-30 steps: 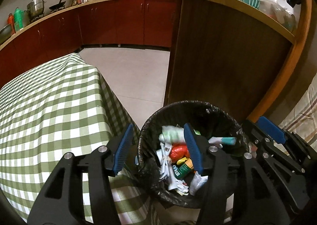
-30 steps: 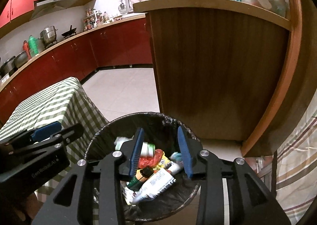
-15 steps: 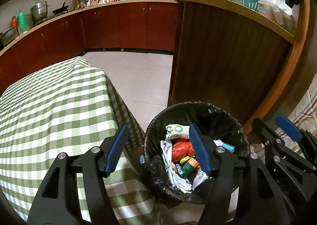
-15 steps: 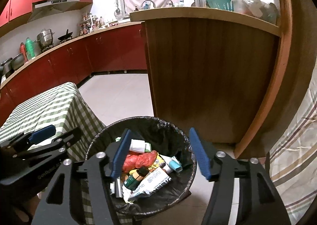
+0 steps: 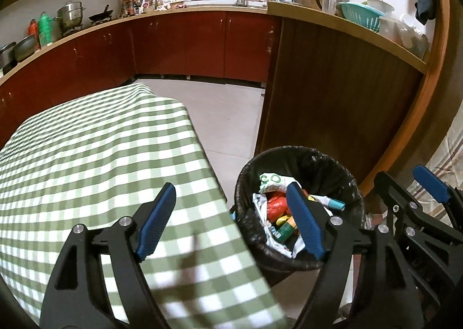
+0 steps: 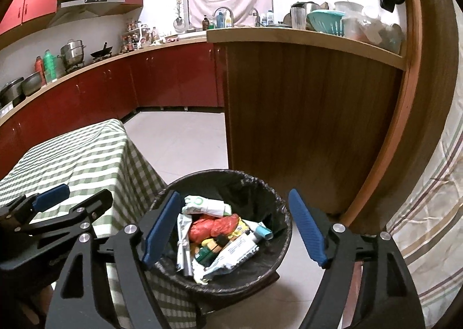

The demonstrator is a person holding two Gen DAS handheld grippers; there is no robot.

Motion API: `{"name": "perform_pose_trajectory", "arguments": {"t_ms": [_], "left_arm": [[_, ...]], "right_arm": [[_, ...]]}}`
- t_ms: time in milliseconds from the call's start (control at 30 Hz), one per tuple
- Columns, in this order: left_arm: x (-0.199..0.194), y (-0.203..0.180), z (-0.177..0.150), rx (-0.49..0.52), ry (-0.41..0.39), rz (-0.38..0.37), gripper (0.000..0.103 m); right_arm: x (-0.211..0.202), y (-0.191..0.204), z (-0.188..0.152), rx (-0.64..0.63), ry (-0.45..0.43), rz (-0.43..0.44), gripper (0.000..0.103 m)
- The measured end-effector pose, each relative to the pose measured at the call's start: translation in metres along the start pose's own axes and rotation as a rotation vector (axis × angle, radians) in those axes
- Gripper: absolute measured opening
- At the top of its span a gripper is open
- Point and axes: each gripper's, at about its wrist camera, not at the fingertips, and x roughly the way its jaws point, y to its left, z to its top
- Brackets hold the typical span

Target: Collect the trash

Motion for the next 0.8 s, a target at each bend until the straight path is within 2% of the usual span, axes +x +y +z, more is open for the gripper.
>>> {"name": "perform_pose_trajectory", "arguments": {"t_ms": [567, 800], "left_arm": [[-0.074, 0.049, -0.028, -0.056, -0.069, 0.02, 0.086], [-0.096, 0.054, -0.037, -0.051, -0.092, 0.019, 0.087]], "right_arm": [[-0.056, 0.035, -0.016, -0.054, -0.051, -0.017, 0.081], [-0.074, 0.04, -0.022, -0.055, -0.07, -0.019, 0.081]]}}
